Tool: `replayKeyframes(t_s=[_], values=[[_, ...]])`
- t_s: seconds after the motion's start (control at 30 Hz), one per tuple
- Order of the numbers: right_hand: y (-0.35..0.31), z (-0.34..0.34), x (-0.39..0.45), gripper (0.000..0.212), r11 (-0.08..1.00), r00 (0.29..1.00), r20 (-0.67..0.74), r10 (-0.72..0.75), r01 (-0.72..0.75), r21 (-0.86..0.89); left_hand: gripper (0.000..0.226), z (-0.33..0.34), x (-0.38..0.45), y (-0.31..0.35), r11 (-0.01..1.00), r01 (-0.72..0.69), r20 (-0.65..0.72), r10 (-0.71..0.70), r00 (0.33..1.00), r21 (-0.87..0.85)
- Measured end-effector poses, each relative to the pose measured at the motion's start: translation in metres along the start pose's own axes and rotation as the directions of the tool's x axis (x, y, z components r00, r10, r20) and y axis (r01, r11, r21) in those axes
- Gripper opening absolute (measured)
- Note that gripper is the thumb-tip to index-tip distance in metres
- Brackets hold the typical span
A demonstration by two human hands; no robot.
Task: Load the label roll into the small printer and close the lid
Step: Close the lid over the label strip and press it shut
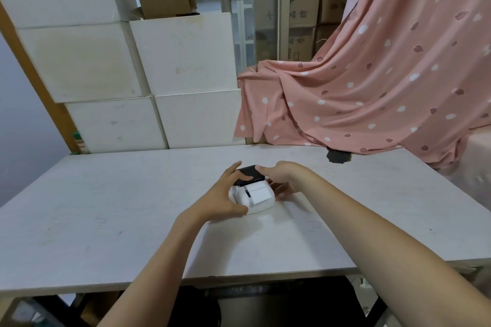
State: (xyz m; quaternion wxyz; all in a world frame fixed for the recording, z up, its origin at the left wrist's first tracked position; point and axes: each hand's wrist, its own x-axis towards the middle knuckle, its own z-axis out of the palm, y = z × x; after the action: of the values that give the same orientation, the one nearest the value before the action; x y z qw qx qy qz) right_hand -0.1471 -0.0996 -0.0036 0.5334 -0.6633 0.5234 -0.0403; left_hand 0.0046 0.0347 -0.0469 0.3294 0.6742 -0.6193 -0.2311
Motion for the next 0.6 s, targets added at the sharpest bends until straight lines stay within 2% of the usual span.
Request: replayKeyframes(t_s=[0.1, 0.17, 0.23, 0.3, 0.33, 0.37, 0.47, 0.6], values=[[-0.005, 0.005, 0.005, 0.055, 0.996, 0.998, 0.01, 0.06, -0.059, -0.069, 0.071, -0.005, -0.002, -0.006, 0.998, 0.044, 0.038, -0.042, 0.998, -0.046], [-0.005, 0.007, 0.007, 0.052, 0.994, 0.997, 0.017, 0.081, -0.08, -0.078, 0.064, -0.009, -0.003, -0.011, 0.984, 0.08, 0.036, -0.075, 0.997, -0.162], [-0.005, 0.004, 0.008, 0.049, 0.994, 0.996, 0.027, 0.084, -0.082, -0.069, 0.052, -0.007, 0.0, -0.011, 0.909, 0.13, -0.049, -0.162, 0.985, -0.395], [-0.005, 0.002, 0.009, 0.046, 0.994, 0.994, 0.05, 0.097, -0.094, -0.05, 0.038, 0.001, 0.008, -0.009, 0.799, 0.193, -0.145, -0.329, 0.933, -0.569], [-0.006, 0.001, 0.008, 0.045, 0.994, 0.992, 0.068, 0.104, -0.102, -0.028, 0.036, 0.006, 0.014, -0.006, 0.763, 0.23, -0.167, -0.404, 0.899, -0.604], [-0.006, 0.001, 0.009, 0.044, 0.994, 0.99, 0.085, 0.111, -0.11, -0.008, 0.042, 0.01, 0.019, -0.006, 0.752, 0.267, -0.174, -0.45, 0.876, -0.602], [-0.009, 0.003, 0.009, 0.044, 0.993, 0.988, 0.108, 0.111, -0.107, -0.043, 0.053, 0.02, 0.029, -0.002, 0.771, 0.318, -0.164, -0.474, 0.865, -0.552], [-0.014, 0.005, 0.012, 0.043, 0.987, 0.992, 0.085, 0.091, -0.078, -0.142, 0.037, 0.015, 0.037, -0.005, 0.724, 0.35, -0.145, -0.524, 0.839, -0.594]])
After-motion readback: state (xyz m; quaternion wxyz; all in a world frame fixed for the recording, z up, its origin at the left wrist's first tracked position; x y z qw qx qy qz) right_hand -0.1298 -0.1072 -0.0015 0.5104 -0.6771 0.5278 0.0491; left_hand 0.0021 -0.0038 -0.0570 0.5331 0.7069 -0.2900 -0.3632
